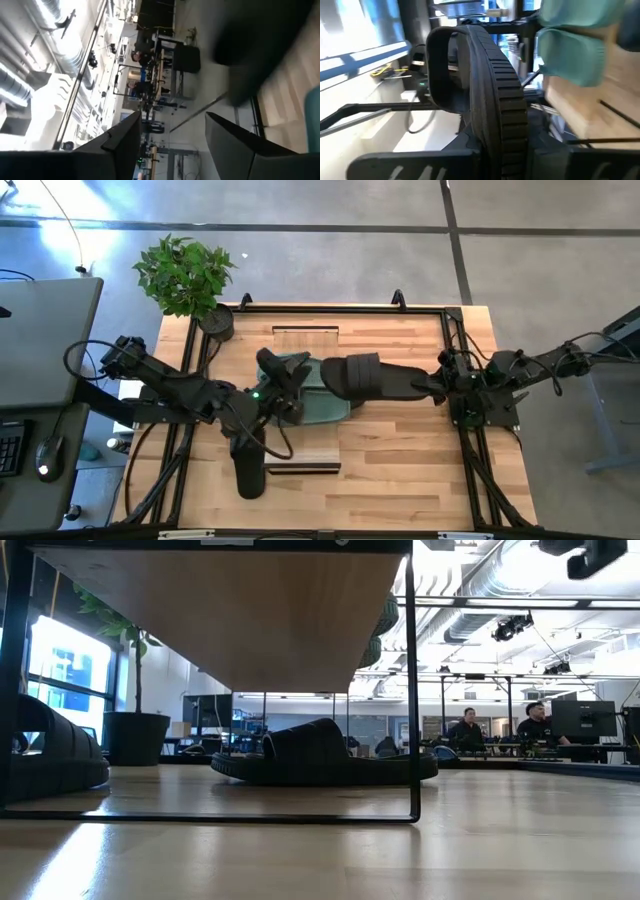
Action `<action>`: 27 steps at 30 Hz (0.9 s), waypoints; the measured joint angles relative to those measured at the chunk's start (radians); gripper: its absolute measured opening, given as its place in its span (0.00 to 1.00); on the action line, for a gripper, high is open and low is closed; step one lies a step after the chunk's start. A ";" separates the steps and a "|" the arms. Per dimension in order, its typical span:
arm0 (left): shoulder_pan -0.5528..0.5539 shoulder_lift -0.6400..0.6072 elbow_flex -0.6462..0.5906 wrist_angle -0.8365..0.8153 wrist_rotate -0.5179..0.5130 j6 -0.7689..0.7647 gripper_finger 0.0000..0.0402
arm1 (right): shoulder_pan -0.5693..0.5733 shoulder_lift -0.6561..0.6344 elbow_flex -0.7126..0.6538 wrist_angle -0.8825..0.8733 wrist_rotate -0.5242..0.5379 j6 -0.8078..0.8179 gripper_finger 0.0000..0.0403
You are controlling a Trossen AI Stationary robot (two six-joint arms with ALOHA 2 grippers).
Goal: Pick and place slides into the shelf
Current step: Put the black slipper under the shelf
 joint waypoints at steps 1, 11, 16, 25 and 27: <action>-0.006 -0.009 0.000 0.007 -0.001 0.000 0.49 | 0.000 -0.008 0.000 -0.032 -0.001 0.007 0.09; -0.062 -0.112 0.000 0.007 -0.105 -0.057 0.43 | 0.001 -0.110 0.028 -0.285 -0.077 0.031 0.09; -0.074 -0.152 0.000 0.001 -0.107 -0.111 0.41 | 0.000 -0.140 0.188 -0.606 -0.114 0.017 0.09; -0.072 -0.165 0.000 0.000 -0.115 -0.134 0.38 | 0.000 -0.117 0.383 -1.064 -0.173 0.080 0.09; -0.072 -0.165 0.000 0.000 -0.115 -0.140 0.38 | 0.000 -0.117 0.341 -1.041 -0.223 0.086 0.09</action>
